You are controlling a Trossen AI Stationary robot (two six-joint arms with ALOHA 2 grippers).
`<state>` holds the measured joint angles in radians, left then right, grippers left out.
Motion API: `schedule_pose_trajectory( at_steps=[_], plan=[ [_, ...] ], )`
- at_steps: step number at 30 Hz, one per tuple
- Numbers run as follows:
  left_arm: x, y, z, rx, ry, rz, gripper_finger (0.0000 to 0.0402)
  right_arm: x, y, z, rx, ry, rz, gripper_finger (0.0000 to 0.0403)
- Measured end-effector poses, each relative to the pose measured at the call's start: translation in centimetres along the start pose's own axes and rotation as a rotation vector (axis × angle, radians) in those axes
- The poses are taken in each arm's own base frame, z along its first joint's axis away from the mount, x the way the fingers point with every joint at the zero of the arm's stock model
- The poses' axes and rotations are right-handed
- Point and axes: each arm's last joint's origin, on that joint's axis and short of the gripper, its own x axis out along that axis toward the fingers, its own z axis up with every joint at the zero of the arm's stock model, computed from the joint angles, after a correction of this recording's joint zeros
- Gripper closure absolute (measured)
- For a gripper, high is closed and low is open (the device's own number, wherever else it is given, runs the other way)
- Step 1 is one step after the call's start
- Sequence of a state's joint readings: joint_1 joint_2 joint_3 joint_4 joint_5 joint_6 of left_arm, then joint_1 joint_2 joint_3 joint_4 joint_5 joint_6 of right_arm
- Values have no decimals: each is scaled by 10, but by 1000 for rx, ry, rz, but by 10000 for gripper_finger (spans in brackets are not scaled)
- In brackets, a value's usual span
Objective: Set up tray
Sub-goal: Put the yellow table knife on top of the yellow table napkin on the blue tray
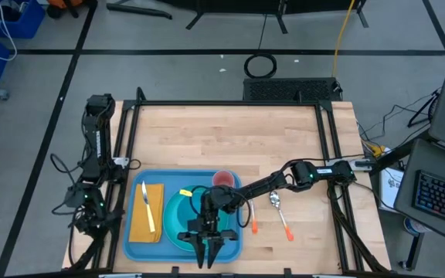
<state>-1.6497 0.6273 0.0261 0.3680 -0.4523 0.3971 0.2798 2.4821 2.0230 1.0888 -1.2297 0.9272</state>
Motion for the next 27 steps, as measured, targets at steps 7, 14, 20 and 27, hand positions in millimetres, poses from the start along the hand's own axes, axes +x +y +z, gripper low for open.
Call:
schedule_pose_trajectory(
  at_steps=[7,14,20,27],
  plan=[
    [-1,-8,1,-154,-54,-243,50,2,4,4,-17,0,8,289],
    [-2,-6,6,-206,-114,-248,50,3,11,10,-46,19,36,289],
    [-2,-5,6,-303,-95,-220,50,4,16,15,-62,37,55,289],
    [-2,-5,6,-448,-79,-227,50,-8,23,29,-185,68,76,289]
  ],
)
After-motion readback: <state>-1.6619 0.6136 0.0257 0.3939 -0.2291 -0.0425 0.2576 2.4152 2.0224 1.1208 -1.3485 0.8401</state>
